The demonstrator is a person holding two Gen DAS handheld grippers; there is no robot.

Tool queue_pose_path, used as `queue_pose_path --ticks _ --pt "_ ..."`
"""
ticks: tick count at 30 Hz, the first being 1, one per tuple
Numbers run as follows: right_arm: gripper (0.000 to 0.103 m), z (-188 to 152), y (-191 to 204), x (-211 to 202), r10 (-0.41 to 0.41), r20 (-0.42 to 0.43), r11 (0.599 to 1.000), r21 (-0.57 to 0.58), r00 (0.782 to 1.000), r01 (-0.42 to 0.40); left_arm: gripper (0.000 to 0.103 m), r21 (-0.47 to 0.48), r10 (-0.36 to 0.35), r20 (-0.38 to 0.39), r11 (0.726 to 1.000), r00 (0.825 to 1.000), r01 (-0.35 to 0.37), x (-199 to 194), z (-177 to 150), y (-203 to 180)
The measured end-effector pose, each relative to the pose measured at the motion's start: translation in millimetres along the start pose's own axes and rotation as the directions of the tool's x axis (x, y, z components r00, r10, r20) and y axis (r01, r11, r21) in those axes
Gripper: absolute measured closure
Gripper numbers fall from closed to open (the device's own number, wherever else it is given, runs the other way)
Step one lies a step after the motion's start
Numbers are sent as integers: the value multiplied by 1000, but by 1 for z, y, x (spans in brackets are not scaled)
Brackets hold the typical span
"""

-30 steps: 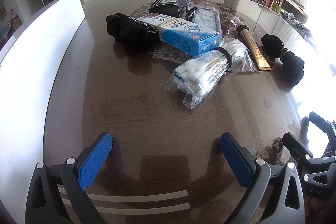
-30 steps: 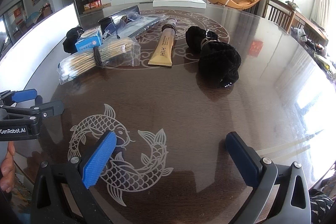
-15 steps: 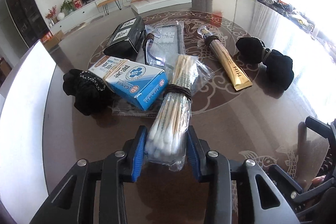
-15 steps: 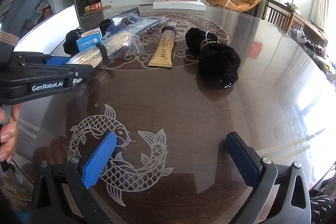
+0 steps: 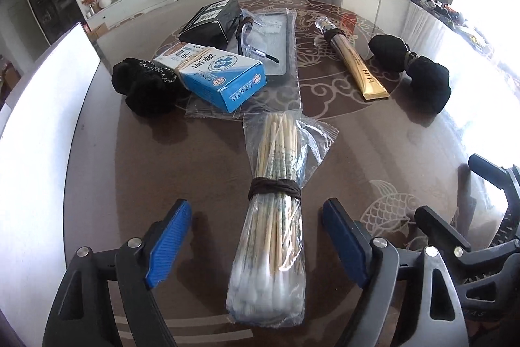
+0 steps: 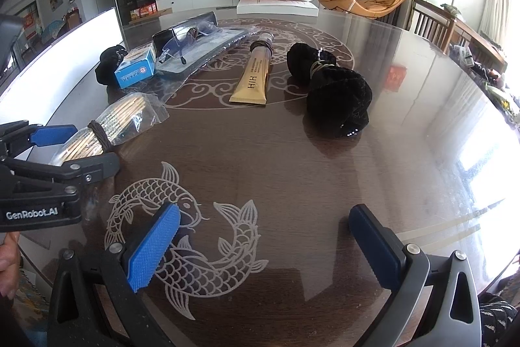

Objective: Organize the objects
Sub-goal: 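Close the left tool on the bundled cotton swabs, then hold the swabs in the left tool while the right tool grasps the black fuzzy hair tie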

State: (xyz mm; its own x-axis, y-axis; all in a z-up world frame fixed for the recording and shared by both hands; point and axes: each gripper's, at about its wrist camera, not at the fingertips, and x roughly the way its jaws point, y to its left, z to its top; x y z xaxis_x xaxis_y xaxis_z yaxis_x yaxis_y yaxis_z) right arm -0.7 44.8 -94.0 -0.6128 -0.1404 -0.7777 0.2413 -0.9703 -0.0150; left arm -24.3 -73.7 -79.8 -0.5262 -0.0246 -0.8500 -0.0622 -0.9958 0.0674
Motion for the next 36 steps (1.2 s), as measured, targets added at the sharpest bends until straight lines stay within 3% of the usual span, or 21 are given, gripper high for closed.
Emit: queue_pose_path --ticks 2,4,9,13,15,16,17,20,25,36 --pt "0 0 1 0 0 4 1000 -1 1000 0 61 -43 -19 14 999 1000 20 0 1 5" --pt "0 0 0 0 0 5 1000 -1 1000 0 74 -71 11 18 997 1000 -9 -1 2 10" --pt "0 0 1 0 0 3 1000 -1 1000 0 74 -156 57 23 986 998 -53 6 6 47" --pt "0 0 1 -1 0 2 1000 -1 1000 0 73 -204 56 31 978 998 -48 14 14 74" --pt "0 0 1 -1 0 2 1000 0 1000 0 66 -197 50 36 979 998 -42 15 15 77" --pt "0 0 1 -1 0 3 1000 0 1000 0 51 -189 53 35 981 998 -46 16 13 76" --pt "0 0 1 -1 0 3 1000 0 1000 0 28 -185 69 30 981 997 -62 17 11 75" --pt "0 0 1 -1 0 3 1000 -1 1000 0 8 -226 82 47 972 995 -70 19 2 81" --pt "0 0 0 -1 0 5 1000 0 1000 0 0 -235 91 25 968 996 -82 23 4 84" --pt "0 -1 0 -2 0 9 1000 0 1000 0 0 -238 93 31 968 995 -83 23 6 85"
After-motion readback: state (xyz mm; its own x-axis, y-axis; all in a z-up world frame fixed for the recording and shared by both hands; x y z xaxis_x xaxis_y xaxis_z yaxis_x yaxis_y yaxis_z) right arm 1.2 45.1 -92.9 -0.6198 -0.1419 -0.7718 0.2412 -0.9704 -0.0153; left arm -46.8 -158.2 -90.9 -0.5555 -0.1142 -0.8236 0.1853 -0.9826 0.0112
